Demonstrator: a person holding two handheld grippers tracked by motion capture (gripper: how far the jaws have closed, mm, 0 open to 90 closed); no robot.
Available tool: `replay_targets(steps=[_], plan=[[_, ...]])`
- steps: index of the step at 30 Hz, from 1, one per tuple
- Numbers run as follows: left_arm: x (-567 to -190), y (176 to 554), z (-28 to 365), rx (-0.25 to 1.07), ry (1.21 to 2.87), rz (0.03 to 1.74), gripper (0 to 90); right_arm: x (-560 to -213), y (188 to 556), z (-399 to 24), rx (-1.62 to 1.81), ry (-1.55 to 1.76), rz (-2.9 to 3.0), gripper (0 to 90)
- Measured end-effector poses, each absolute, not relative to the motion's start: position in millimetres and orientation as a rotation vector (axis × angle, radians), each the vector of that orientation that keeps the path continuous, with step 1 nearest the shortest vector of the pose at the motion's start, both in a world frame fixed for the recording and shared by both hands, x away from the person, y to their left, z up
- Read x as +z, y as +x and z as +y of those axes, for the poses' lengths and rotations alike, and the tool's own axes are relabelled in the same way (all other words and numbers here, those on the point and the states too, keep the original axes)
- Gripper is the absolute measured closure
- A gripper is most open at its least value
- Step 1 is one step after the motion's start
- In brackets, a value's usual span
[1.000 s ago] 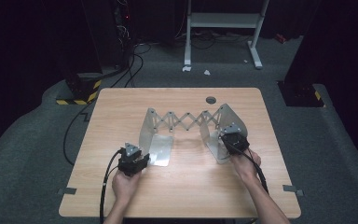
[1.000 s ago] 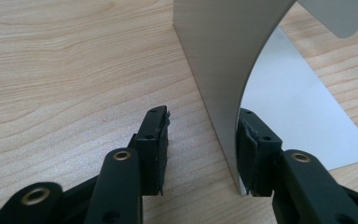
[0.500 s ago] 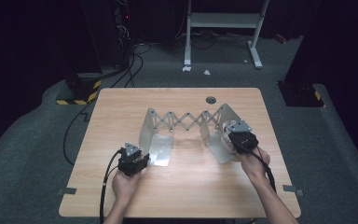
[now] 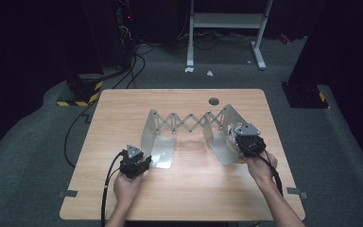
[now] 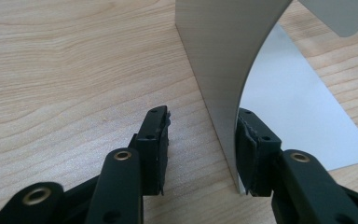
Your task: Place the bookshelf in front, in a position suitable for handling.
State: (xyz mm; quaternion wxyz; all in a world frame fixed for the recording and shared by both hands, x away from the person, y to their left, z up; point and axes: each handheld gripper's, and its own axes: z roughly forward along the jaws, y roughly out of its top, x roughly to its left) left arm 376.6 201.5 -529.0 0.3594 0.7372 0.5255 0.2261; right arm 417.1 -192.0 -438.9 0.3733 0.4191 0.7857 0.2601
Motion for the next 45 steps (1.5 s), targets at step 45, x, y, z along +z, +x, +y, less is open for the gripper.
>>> replay_targets(steps=[45], plan=[[-529.0, 376.5, 201.7, 0.587, 1.910, 1.344, 59.2, -500.8, 409.0, -197.4, 0.658, 1.184, 2.138, 81.6]])
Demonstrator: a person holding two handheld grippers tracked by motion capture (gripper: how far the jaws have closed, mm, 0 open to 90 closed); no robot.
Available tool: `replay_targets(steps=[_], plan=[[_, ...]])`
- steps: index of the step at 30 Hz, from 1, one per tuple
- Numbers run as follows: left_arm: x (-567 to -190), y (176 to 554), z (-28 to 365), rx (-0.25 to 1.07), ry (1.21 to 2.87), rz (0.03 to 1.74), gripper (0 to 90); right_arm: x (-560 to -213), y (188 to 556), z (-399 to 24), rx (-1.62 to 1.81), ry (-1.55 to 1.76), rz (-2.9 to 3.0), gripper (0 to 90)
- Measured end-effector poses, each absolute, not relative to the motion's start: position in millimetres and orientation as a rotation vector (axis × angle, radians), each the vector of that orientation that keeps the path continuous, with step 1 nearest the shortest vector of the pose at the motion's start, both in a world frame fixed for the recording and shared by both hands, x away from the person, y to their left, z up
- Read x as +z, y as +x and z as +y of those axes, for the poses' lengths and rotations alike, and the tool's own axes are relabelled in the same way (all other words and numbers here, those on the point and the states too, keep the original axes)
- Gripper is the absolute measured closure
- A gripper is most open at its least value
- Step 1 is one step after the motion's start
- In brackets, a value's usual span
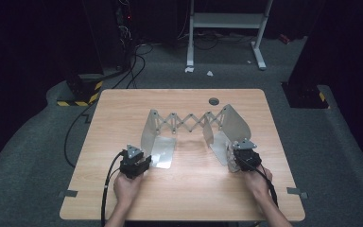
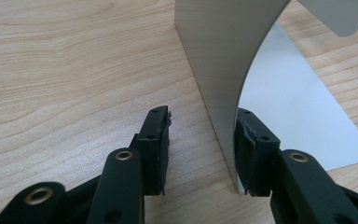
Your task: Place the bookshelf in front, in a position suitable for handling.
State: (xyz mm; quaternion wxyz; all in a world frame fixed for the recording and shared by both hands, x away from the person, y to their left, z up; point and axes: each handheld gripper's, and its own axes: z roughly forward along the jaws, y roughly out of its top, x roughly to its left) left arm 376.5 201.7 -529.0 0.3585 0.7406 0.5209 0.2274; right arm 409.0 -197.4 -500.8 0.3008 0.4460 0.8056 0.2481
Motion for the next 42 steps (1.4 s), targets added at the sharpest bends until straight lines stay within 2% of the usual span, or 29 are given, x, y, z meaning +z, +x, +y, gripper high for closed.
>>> replay_targets(steps=[11, 15, 20, 35, 38, 42], plan=[[-528.7, 376.3, 201.6, 0.586, 1.927, 1.322, 65.2, -482.2, 449.9, -154.3, 0.832, 1.291, 2.153, 81.5], [-528.7, 376.3, 201.6, 0.585, 1.927, 1.322, 65.2, -491.8, 469.1, -146.9, 0.863, 1.372, 2.216, 81.5], [-528.7, 376.3, 201.6, 0.585, 1.927, 1.322, 65.2, -498.0, 471.0, -141.2, 0.931, 1.380, 2.285, 81.6], [-528.6, 376.3, 201.6, 0.584, 1.930, 1.318, 65.6, -395.8, 460.1, -144.4, 1.233, 1.189, 2.135, 81.7], [-528.7, 376.2, 201.5, 0.583, 1.928, 1.318, 65.7, -396.6, 465.4, -142.0, 1.227, 1.206, 2.118, 81.6], [-528.7, 376.3, 201.6, 0.583, 1.929, 1.316, 65.9, -416.1, 474.0, -139.3, 1.214, 1.265, 2.127, 81.7]])
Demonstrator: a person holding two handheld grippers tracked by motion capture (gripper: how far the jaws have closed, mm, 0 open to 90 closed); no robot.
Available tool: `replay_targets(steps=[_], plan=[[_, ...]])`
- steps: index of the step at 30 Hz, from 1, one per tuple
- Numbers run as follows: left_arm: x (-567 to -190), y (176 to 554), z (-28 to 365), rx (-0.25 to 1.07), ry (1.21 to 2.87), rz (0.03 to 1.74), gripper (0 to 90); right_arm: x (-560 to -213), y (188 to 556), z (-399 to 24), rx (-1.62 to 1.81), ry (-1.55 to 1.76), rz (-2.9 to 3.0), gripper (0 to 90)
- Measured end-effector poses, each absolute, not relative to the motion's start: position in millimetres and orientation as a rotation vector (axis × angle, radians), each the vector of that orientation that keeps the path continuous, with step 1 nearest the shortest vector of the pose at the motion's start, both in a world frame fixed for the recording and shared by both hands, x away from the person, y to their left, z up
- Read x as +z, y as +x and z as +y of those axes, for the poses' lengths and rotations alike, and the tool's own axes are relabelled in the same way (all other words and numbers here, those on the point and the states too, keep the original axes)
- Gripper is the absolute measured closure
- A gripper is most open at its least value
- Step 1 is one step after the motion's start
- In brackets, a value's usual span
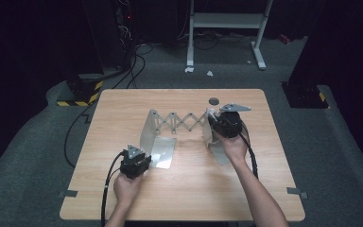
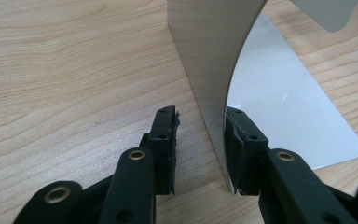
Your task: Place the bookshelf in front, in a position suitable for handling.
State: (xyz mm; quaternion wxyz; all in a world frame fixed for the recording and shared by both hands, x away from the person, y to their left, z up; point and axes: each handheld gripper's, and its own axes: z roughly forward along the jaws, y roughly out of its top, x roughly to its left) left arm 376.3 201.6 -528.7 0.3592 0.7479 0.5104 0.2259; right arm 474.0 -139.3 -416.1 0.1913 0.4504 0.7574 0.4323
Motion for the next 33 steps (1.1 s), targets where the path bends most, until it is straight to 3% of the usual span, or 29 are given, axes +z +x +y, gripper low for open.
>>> replay_targets(steps=[12, 17, 28, 33], plan=[[-528.7, 376.3, 201.5, 0.583, 1.932, 1.311, 67.1, -482.2, 491.6, -129.4, 1.007, 1.387, 2.194, 81.8], [-528.7, 376.3, 201.6, 0.582, 1.931, 1.311, 68.0, -472.4, 489.4, -128.5, 0.993, 1.366, 2.175, 81.9], [-528.6, 376.3, 201.8, 0.577, 1.933, 1.308, 69.1, -396.9, 472.3, -130.1, 1.102, 1.206, 2.012, 81.9], [-528.6, 376.3, 201.9, 0.575, 1.932, 1.308, 69.1, -411.8, 478.1, -125.4, 1.064, 1.229, 2.031, 81.9]])
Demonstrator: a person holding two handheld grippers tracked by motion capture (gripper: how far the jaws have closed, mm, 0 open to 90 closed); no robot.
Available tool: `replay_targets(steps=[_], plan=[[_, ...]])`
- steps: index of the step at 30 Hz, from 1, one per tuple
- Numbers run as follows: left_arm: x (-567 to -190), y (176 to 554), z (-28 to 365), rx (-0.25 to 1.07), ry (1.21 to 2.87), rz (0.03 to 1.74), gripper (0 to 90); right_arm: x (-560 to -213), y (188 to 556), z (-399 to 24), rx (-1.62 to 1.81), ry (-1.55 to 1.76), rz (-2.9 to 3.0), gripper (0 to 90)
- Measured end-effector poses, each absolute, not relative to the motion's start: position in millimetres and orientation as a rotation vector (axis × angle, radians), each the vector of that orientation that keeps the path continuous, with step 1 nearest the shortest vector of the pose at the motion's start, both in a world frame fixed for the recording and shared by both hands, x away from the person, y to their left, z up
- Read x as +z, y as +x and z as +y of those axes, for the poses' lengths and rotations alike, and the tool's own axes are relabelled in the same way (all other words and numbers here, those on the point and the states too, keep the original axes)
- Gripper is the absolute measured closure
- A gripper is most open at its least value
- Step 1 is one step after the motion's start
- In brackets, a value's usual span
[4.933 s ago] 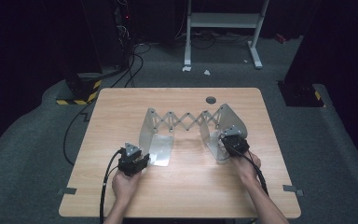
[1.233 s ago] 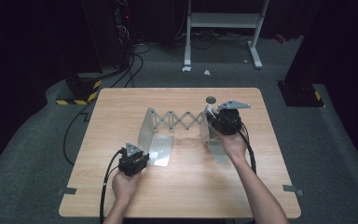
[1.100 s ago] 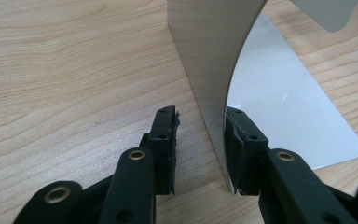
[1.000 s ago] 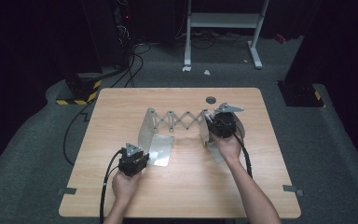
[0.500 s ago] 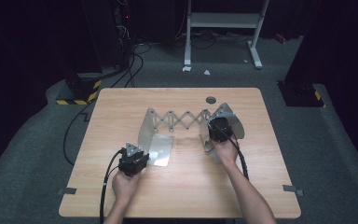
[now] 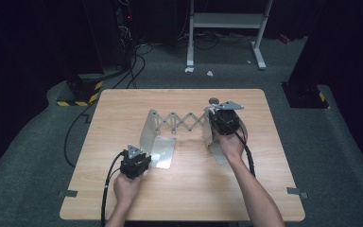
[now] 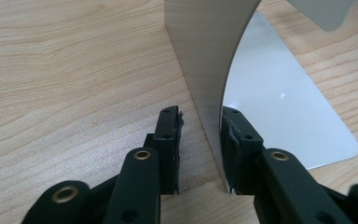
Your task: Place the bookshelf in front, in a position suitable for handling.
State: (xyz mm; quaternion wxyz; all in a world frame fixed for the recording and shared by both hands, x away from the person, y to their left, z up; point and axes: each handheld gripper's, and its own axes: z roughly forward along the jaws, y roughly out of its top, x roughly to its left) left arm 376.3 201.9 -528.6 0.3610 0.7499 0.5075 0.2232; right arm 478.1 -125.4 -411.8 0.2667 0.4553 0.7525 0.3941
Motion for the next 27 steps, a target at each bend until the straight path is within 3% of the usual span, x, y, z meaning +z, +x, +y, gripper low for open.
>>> replay_targets(steps=[9, 13, 27], plan=[[-528.6, 376.2, 202.0, 0.574, 1.932, 1.307, 69.1, -480.2, 491.7, -126.0, 0.907, 1.363, 2.148, 81.9], [-528.6, 376.1, 201.8, 0.575, 1.933, 1.307, 69.2, -490.1, 494.9, -126.8, 0.883, 1.383, 2.153, 81.9], [-528.7, 376.1, 201.7, 0.574, 1.932, 1.307, 69.3, -400.4, 478.7, -147.1, 1.012, 1.262, 1.945, 82.0]])
